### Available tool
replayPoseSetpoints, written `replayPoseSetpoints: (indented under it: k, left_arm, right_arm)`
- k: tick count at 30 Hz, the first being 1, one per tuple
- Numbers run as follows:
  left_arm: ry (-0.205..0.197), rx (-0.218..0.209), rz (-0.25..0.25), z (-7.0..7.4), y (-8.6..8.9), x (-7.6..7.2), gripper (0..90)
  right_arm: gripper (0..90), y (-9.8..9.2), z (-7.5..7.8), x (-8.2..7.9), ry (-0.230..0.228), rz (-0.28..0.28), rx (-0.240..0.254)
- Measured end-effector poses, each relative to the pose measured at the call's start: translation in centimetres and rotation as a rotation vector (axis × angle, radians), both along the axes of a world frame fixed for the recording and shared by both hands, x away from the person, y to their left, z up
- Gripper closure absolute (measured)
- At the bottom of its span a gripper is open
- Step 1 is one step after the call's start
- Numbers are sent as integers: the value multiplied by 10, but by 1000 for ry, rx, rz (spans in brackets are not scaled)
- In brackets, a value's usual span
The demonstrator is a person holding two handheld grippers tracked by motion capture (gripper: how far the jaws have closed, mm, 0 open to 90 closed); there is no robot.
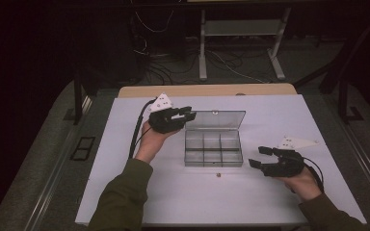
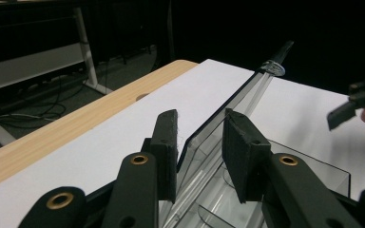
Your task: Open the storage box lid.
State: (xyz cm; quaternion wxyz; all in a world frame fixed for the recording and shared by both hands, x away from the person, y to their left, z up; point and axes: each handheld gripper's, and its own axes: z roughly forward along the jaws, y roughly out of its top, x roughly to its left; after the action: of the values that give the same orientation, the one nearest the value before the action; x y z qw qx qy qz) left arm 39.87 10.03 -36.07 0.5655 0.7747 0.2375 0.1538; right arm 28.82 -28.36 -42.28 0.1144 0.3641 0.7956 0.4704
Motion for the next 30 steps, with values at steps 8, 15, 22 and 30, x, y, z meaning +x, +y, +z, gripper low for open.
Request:
replayPoseSetpoints:
  k: [8,15,22,30]
  left_arm:
    - [1,-4,13,1,-2,7,671]
    - [4,1,21,2,-2,18,683]
    - [1,14,30,4,-4,28,685]
    - [18,-13,55,-1,-5,41,678]
  right_arm:
    - [299,-5,-8,-16,7,-15,-6]
    - [297,-12,-13,-27,16,-25,-2]
    - [297,-18,-14,-38,7,-30,3]
    - [297,-19,-14,-40,8,-27,12]
